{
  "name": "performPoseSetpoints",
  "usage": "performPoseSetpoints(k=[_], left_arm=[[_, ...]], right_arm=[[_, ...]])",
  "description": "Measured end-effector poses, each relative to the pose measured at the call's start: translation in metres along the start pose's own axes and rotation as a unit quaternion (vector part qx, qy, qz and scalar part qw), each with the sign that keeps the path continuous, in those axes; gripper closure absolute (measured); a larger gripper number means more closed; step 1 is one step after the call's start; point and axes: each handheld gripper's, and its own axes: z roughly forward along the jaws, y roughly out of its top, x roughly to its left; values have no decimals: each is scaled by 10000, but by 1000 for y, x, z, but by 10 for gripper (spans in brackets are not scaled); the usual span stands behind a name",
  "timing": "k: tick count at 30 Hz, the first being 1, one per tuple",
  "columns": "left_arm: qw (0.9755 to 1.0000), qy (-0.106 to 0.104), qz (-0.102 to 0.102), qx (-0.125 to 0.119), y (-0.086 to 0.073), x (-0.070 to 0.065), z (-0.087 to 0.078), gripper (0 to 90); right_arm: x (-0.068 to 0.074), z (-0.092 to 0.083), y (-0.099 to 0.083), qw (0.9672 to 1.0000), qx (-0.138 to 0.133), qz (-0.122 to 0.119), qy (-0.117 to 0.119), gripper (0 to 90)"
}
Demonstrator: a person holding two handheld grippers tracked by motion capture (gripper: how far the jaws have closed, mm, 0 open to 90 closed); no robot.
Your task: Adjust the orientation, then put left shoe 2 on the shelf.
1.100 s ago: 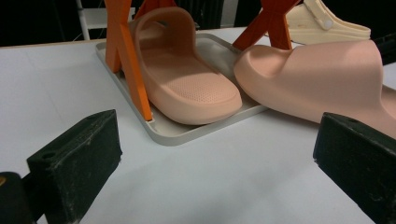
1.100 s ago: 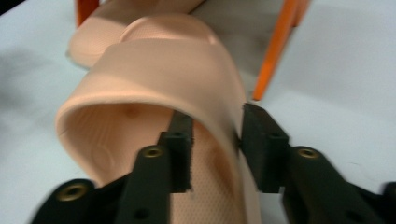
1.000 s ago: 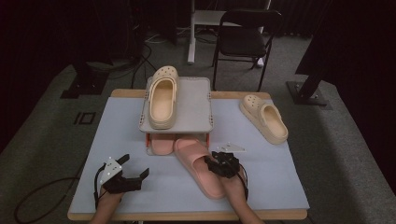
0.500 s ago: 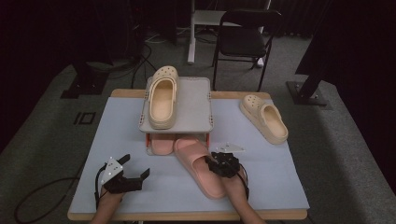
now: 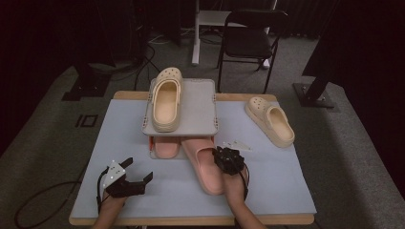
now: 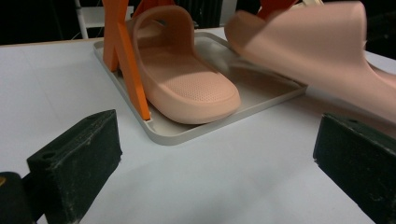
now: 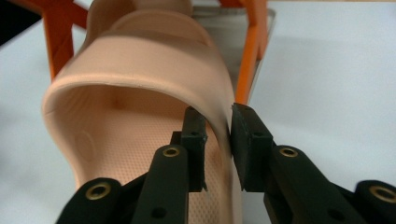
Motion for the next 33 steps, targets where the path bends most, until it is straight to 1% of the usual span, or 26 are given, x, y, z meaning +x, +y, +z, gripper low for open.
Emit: performPoseSetpoints(k=[2,3,6,8,9,11,14,15,16,17,18,21,24,26,28,31,33], left_arm=[[10000,5,27,7,0,0,0,10],[10000,5,27,7,0,0,0,10],[10000,6,2,7,0,1,-1,10],[10000,8,-1,15,-1,2,-1,10],[10000,9,-3,8,-1,2,-1,10],[10000,6,-1,-11,0,2,-2,10],[10000,15,-7,-25,0,2,-3,10],[10000,15,-16,-23,0,2,-3,10],[10000,16,-17,-23,0,2,-3,10],[10000,10,-17,-26,0,2,-3,10],[10000,13,-7,-24,0,2,-3,10],[10000,2,3,-7,0,2,-2,10],[10000,8,-15,-3,0,1,-1,10],[10000,4,-10,-8,0,1,-1,10],[10000,5,-1,-1,0,0,-2,10],[10000,4,-7,-1,0,0,-1,10],[10000,2,-8,-1,0,0,-1,10]], right_arm=[[0,3,2,9998,-36,209,16,723],[0,3,2,9998,-36,209,16,723],[7,9,1,9993,-61,362,-6,708],[11,12,0,9993,-78,363,-57,697],[13,14,-1,9992,-52,405,-53,688],[17,18,-3,9992,-7,391,-16,667],[19,18,-4,9992,-31,405,68,615],[20,18,-4,9992,-30,393,94,573],[20,17,-4,9992,-30,371,168,557],[20,16,-4,9991,-49,377,177,555],[20,14,-5,9992,-44,335,229,530],[19,7,-8,9993,-18,223,314,495],[21,-2,-13,9992,-14,48,386,492],[21,-7,-16,9990,-14,-14,446,488],[21,-15,-20,9985,-2,-62,547,489],[22,-24,-26,9980,15,-152,613,491],[22,-28,-31,9978,27,-147,649,518]])
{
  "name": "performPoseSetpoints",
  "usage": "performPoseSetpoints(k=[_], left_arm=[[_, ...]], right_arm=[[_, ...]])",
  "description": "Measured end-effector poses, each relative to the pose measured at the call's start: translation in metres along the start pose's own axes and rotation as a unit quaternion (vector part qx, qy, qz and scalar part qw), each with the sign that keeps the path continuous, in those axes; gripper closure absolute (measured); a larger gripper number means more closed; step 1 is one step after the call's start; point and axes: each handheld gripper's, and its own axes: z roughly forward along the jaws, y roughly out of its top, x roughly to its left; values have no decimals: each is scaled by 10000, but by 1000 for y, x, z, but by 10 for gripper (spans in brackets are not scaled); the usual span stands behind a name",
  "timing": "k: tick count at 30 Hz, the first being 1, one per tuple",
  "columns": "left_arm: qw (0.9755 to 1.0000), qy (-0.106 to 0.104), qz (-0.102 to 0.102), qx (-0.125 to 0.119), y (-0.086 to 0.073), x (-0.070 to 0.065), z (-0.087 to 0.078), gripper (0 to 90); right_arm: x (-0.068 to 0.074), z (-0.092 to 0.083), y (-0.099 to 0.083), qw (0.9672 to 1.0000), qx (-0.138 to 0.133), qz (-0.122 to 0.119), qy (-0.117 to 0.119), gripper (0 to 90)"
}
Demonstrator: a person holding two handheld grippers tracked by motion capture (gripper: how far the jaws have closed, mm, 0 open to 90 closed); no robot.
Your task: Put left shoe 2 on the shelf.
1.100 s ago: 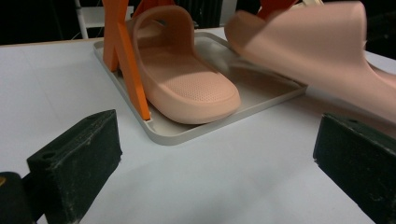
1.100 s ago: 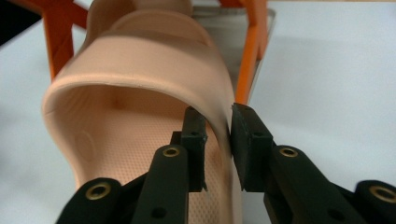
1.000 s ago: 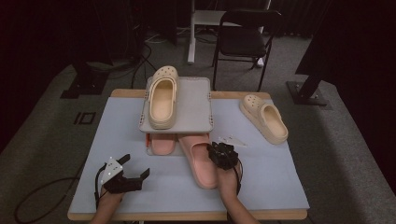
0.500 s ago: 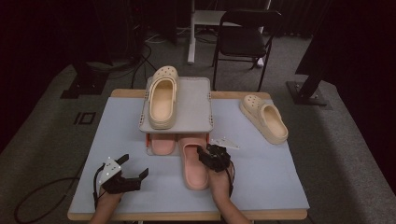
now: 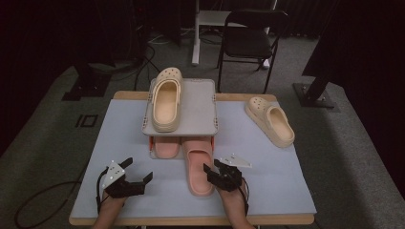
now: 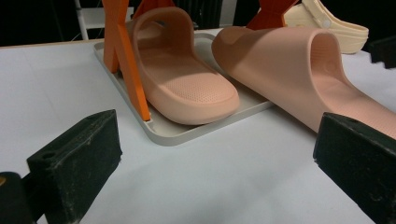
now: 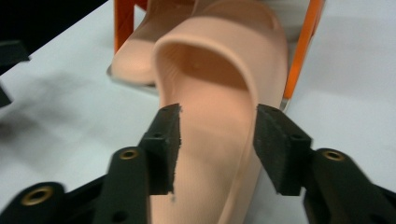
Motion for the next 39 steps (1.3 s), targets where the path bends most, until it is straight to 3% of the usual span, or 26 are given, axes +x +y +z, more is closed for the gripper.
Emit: performPoseSetpoints(k=[7,13,20,27,32,33,39], left_arm=[[10000,1,-1,0,0,0,0,10],[10000,-2,13,3,0,0,0,10],[10000,10,21,-19,0,0,-1,10],[10000,-6,12,-4,1,0,1,10],[10000,10,-10,-4,0,2,0,10],[10000,5,-7,-4,0,2,0,10],[10000,4,6,-7,0,2,0,10]], right_arm=[[3,-13,-19,9994,218,-112,242,678],[14,-16,-38,9968,499,-488,387,898],[25,-19,-47,9946,594,-632,579,900],[20,-10,-30,9970,323,-572,405,900],[14,1,-21,9981,272,-455,327,900],[13,2,-22,9983,257,-355,377,900],[22,-4,-35,9959,459,-567,526,900]])
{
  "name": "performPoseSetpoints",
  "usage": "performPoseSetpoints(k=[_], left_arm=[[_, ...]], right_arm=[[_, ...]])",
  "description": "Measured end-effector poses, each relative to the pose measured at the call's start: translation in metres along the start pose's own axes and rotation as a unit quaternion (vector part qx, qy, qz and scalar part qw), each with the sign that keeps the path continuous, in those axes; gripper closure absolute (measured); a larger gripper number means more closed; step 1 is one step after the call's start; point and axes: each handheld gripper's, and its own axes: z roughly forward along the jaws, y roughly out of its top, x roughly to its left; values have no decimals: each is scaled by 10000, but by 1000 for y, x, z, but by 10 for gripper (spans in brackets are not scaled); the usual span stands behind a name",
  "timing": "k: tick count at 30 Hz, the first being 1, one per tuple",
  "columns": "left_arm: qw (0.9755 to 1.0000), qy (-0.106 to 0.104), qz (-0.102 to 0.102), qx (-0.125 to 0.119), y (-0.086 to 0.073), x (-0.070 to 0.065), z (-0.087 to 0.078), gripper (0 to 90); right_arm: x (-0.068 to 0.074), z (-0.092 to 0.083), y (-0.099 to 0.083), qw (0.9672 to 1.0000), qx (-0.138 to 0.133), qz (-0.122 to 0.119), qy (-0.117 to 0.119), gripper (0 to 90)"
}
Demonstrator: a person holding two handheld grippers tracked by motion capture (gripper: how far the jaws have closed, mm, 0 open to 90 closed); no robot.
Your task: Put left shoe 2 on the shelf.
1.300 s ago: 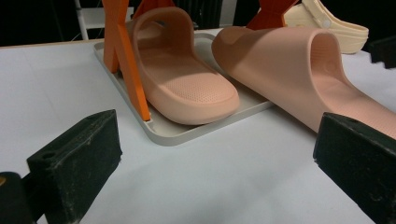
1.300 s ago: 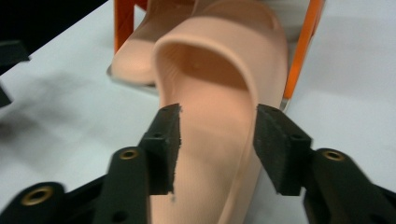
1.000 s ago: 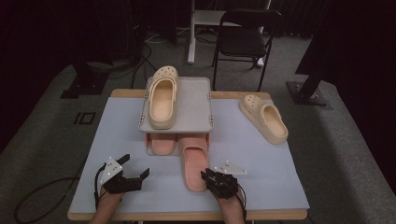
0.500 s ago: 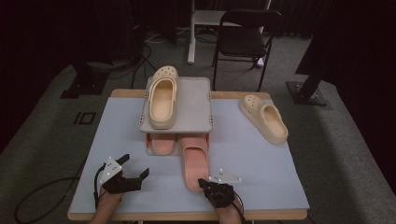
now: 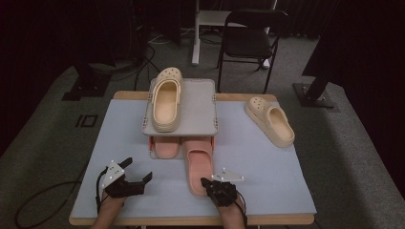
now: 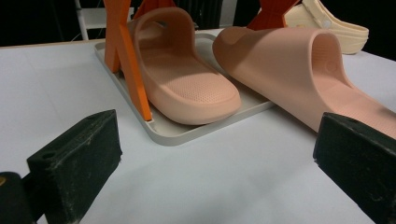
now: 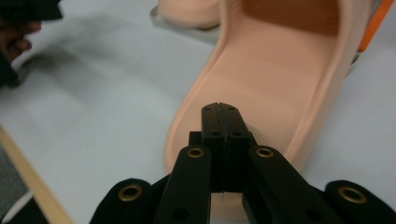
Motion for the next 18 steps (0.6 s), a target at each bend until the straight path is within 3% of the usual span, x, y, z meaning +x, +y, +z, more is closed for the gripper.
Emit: performPoseSetpoints(k=[9,18], left_arm=[[10000,4,2,-2,1,0,0,10],[10000,13,-1,-18,1,0,-1,10]], right_arm=[[12,-10,-19,9994,233,-40,252,900],[14,-13,-31,9993,300,0,241,900]])
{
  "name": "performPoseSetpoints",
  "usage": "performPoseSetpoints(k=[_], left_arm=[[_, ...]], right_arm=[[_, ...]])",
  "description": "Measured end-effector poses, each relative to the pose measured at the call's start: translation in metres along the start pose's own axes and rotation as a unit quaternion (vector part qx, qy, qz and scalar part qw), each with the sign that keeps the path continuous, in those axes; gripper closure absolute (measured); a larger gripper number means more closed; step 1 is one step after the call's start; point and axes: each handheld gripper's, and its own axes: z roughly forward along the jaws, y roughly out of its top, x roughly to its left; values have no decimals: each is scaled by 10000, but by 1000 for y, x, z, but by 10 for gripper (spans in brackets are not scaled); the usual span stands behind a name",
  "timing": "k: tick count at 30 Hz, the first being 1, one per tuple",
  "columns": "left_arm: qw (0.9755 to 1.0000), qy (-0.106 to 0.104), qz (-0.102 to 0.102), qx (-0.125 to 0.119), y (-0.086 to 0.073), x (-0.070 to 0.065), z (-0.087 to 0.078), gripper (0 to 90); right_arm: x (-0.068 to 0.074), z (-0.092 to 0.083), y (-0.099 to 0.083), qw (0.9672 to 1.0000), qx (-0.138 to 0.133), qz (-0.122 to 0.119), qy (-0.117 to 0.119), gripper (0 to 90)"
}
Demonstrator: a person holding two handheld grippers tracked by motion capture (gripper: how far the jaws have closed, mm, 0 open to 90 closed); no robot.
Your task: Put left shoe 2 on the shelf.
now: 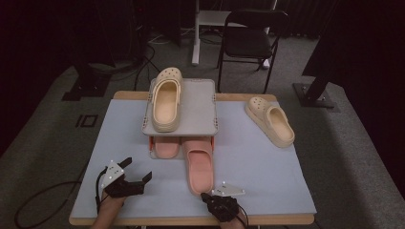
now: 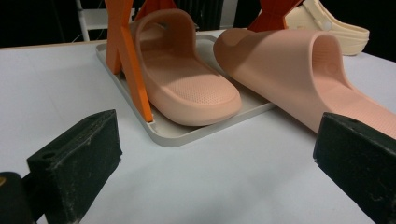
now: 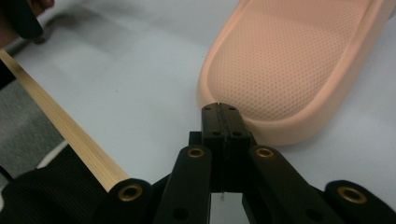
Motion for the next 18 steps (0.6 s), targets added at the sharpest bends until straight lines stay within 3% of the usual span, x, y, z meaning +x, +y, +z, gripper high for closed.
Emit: performPoseSetpoints(k=[8,18], left_arm=[[10000,10,-7,-10,0,1,-1,10],[10000,16,-1,-4,0,1,-1,10]], right_arm=[[-1,8,-5,9998,189,-17,-52,900],[-5,9,7,9999,25,-94,-27,900]])
